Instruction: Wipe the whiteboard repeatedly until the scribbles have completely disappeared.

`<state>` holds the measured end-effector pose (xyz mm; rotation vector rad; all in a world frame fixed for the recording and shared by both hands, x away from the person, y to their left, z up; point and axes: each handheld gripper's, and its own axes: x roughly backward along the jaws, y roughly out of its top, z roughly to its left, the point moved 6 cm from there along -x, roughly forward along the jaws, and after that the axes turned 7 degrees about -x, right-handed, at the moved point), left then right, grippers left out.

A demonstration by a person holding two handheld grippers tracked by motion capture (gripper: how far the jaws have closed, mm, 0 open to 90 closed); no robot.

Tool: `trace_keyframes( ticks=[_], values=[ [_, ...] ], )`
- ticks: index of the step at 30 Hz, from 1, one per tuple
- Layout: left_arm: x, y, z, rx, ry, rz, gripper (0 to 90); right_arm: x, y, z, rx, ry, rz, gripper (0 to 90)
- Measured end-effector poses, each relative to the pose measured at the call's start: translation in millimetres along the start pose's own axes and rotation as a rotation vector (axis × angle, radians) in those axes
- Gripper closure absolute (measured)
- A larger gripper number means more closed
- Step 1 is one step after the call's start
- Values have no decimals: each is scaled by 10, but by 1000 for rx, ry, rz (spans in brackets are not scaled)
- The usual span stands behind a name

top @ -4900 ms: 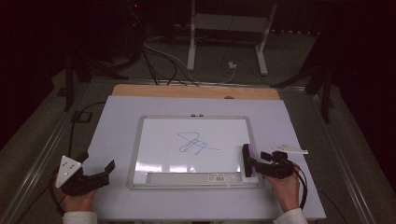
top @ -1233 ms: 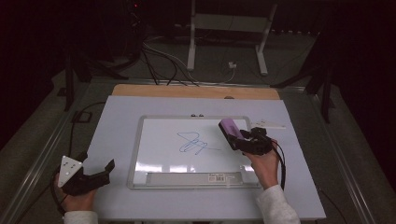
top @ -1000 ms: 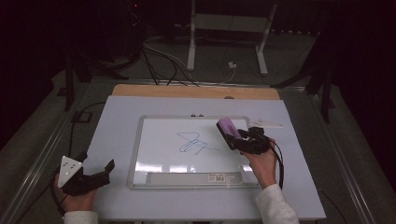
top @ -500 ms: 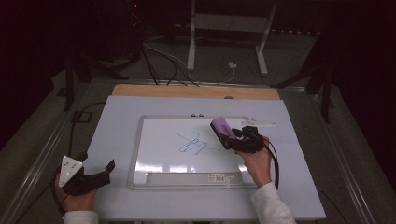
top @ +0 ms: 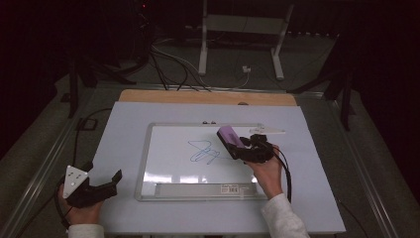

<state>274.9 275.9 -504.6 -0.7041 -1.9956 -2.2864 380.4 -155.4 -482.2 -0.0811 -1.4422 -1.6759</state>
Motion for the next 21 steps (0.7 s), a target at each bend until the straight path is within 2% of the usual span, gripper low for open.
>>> trace_keyframes(
  ticks=[13, 21],
  values=[
    [-2, -6, -10, -5, 0, 7, 7, -118, -38, 32, -2, 6, 17, 409],
    [-2, -6, -8, -4, 0, 6, 7, -234, -88, 38, 9, -11, 40, 409]
  ],
)
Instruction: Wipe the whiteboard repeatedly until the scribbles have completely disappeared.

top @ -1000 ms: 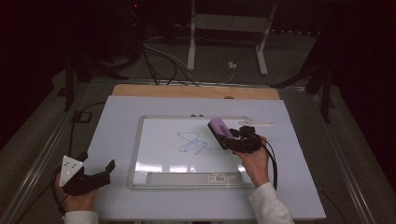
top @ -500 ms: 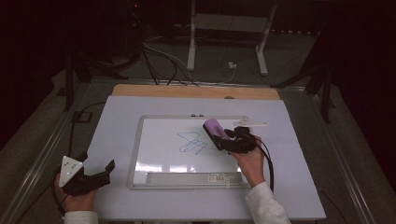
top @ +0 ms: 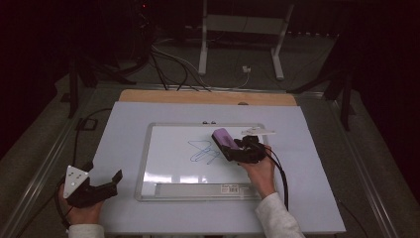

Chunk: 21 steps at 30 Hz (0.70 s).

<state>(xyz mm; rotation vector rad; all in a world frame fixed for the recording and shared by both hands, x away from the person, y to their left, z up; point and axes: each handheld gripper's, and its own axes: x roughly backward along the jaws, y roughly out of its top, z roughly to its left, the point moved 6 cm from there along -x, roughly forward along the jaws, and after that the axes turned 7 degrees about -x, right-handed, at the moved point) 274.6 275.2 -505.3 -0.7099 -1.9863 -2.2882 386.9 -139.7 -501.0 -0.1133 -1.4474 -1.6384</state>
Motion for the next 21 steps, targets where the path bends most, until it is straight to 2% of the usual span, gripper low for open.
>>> trace_keyframes(
  ticks=[4, 10, 17, 21],
  values=[
    [1, 2, 0, 2, 0, -2, 7, -76, -33, -18, 8, -19, 20, 409],
    [3, 2, 2, 5, 1, -4, 7, -189, -124, -65, 46, -75, 65, 409],
    [4, 2, 1, 3, 0, -4, 7, -234, -202, -130, 81, -144, 95, 409],
    [4, 2, 2, 4, -1, -4, 7, -238, -235, -180, 80, -171, 110, 409]
  ],
)
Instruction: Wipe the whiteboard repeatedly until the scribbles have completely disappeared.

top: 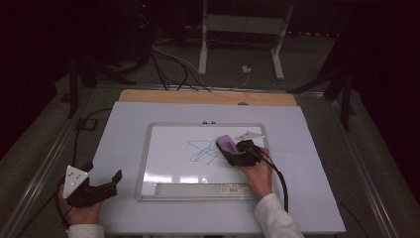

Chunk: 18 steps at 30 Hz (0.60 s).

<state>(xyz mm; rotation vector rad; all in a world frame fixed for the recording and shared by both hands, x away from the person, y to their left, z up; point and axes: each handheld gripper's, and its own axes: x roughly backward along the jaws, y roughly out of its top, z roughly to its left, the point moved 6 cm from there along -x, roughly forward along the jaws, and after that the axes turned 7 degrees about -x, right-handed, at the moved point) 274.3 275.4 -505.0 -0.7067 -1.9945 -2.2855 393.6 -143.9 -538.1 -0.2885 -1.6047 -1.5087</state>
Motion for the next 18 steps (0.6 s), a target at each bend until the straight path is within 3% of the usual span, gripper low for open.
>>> trace_keyframes(
  ticks=[7, 11, 13, 18],
  values=[
    [-4, -2, -6, -3, 0, 3, 7, -12, -24, -26, -40, 19, 9, 404],
    [-5, -3, -3, -2, 1, 4, 7, -21, -11, -40, -79, 66, 13, 343],
    [-7, -5, -4, -3, 1, 5, 7, -34, -1, -46, -81, 58, 7, 330],
    [-5, -5, -2, 0, 1, 4, 7, -79, 20, -40, -95, 63, 5, 404]
  ],
)
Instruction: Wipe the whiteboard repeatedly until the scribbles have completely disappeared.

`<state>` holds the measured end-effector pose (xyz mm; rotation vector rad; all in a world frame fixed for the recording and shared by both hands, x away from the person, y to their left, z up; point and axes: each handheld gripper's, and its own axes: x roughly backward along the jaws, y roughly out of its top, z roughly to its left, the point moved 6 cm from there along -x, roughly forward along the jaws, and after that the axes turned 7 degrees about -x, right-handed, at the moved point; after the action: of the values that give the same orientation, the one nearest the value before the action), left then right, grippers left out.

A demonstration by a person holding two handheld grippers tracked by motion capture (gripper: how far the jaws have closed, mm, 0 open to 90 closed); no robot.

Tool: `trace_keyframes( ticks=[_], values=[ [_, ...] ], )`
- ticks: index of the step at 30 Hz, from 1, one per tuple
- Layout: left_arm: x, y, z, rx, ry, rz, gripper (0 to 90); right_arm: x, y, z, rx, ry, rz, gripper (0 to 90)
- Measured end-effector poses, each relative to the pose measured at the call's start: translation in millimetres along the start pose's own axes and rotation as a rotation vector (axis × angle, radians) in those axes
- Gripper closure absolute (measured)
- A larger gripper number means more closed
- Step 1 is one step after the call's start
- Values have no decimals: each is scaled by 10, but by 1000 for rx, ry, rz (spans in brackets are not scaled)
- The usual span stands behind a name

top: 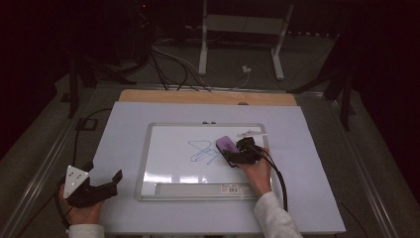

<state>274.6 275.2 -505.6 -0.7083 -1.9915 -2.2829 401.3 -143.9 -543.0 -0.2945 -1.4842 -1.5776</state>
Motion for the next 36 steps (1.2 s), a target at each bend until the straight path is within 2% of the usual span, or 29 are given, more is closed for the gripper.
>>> trace_keyframes(
  ticks=[2, 5, 11, 13, 15, 19, 21, 24, 26, 34, 36],
  values=[
    [-1, -2, 2, 0, 0, 1, 7, -11, -1, 15, -10, -3, -1, 409],
    [-5, 0, -6, -5, -2, 1, 7, -25, -14, 85, 1, 12, 1, 411],
    [-2, 4, -9, -6, -2, 1, 7, -80, -71, 391, 67, 72, 21, 414],
    [1, 2, -3, -3, -1, -1, 7, -81, -69, 412, 78, 63, 25, 414],
    [5, 1, 1, 1, -1, -2, 7, -73, -55, 348, 55, 41, 21, 415],
    [8, 1, 7, 2, -1, -3, 7, -14, -12, 82, -10, -36, 6, 415],
    [6, 2, 5, 4, 0, -4, 7, 13, -5, -16, -39, -53, 1, 415],
    [3, 5, -3, 3, -1, -3, 7, 20, -8, -29, -42, -60, -3, 416],
    [-1, 7, -6, -1, -1, -1, 7, 7, -23, 37, -34, -37, 2, 416],
    [-1, 3, -6, -2, -2, 1, 7, -71, -119, 505, 86, 88, 34, 415],
    [-1, 1, -4, -2, -1, 2, 7, -74, -129, 551, 107, 103, 43, 416]
  ],
)
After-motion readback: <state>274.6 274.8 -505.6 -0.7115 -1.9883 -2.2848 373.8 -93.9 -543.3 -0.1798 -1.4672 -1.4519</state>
